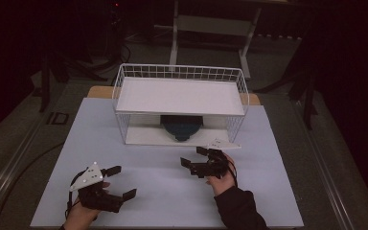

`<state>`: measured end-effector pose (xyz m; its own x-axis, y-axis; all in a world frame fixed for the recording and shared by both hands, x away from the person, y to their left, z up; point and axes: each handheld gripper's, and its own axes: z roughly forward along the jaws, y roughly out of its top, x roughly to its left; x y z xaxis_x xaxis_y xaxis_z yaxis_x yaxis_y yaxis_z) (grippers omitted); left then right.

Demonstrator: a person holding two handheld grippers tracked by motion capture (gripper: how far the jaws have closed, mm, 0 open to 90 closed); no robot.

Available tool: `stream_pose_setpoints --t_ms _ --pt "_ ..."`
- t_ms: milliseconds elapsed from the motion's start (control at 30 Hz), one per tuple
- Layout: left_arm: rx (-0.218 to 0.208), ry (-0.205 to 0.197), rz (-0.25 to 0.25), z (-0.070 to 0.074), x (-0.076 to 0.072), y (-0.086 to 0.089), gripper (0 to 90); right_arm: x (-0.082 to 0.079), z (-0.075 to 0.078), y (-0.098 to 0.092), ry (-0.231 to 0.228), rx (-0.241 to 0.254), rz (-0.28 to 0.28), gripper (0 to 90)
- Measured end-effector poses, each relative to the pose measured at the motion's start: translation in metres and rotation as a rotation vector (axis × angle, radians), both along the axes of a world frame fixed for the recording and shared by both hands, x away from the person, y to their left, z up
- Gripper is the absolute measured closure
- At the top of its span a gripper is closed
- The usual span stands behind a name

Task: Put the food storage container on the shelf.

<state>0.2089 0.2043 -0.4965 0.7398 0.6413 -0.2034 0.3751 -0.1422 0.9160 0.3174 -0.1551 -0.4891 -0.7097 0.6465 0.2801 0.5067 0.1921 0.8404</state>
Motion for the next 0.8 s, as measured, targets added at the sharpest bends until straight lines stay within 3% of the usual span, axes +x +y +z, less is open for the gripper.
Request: stream_pose_setpoints --t_ms 500,800 --pt "-0.001 -0.005 -0.014 0.001 -0.001 0.0 0.7 -0.032 0.004 -0.031 -0.015 -0.002 0.004 14.4" --pt "-0.008 -0.009 -0.014 0.001 -0.001 0.0 0.8 -0.052 -0.004 -0.053 -0.008 -0.017 0.0 14.6"
